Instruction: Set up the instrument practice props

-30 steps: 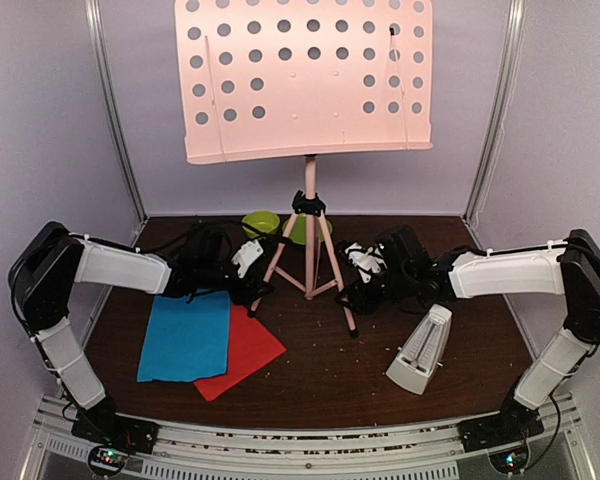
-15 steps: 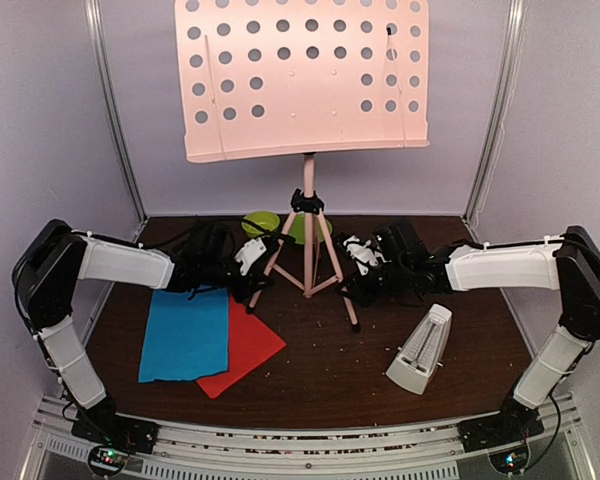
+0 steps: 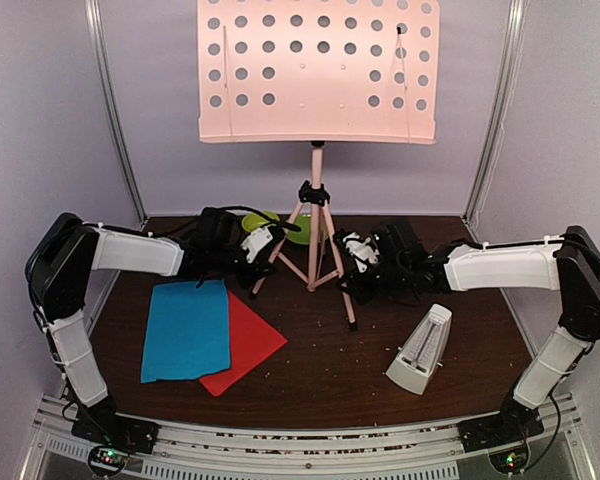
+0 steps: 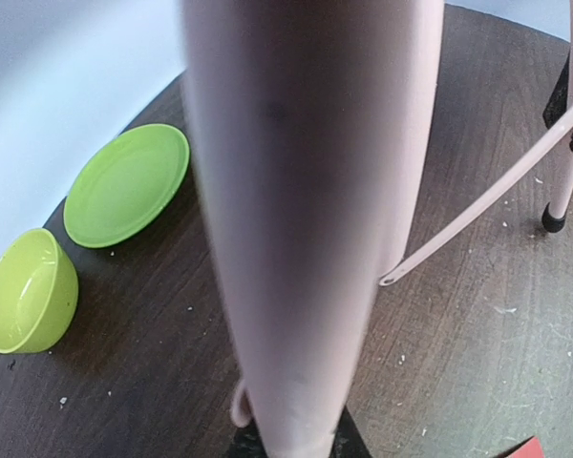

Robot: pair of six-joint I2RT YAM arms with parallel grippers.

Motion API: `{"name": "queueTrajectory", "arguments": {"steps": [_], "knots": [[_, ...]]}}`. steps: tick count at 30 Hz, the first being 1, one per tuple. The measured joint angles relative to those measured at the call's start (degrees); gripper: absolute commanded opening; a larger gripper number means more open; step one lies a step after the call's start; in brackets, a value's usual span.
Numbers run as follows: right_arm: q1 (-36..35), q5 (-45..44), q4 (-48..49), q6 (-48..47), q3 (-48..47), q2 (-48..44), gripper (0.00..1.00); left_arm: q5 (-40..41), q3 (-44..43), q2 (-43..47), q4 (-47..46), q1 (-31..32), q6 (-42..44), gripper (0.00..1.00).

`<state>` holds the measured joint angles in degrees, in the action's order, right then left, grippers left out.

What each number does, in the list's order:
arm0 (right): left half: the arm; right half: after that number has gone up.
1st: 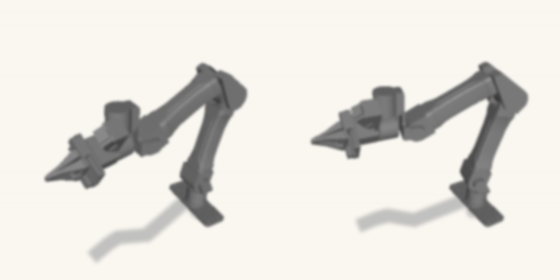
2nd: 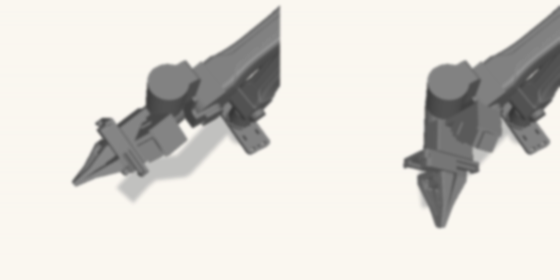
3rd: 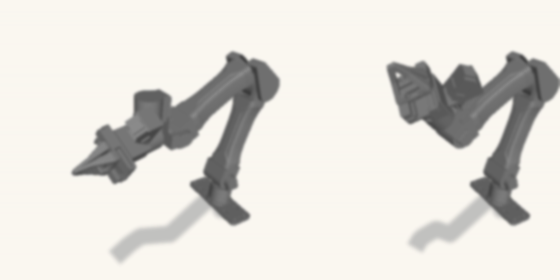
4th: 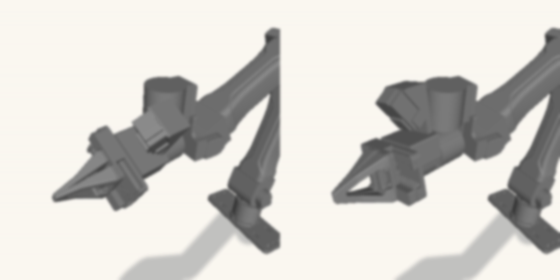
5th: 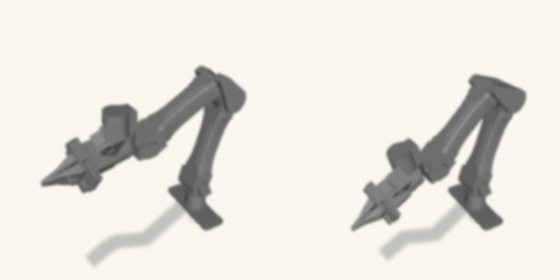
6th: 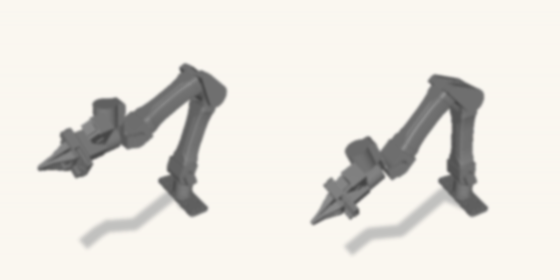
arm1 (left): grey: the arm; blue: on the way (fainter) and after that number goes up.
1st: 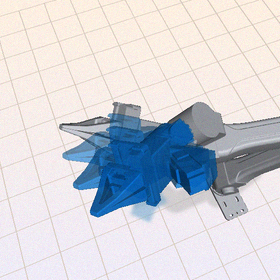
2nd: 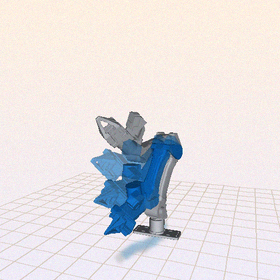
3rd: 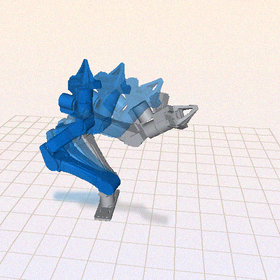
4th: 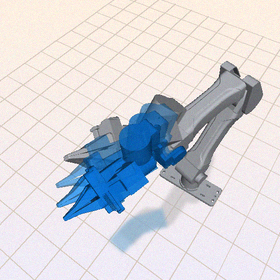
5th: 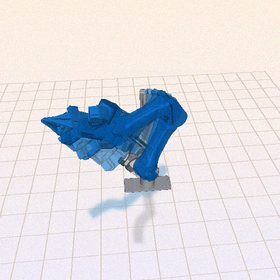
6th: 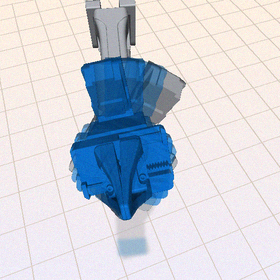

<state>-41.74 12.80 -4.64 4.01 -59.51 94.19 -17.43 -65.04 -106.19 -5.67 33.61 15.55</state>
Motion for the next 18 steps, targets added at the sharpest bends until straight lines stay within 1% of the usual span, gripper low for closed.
{"name": "queueTrajectory", "arguments": {"steps": [10, 18], "knots": [[-2.1, -1.5, -2.5, 3.1, 0.2, -1.2, 0.00, -4.5, 0.1, 0.0, 1.7, -2.6, 4.8, 0.00], [-3.0, -2.3, -3.0, 4.6, 4.1, -4.7, 0.00, -5.8, 0.0, 0.4, 3.6, -2.6, 8.4, 0.00]]}}
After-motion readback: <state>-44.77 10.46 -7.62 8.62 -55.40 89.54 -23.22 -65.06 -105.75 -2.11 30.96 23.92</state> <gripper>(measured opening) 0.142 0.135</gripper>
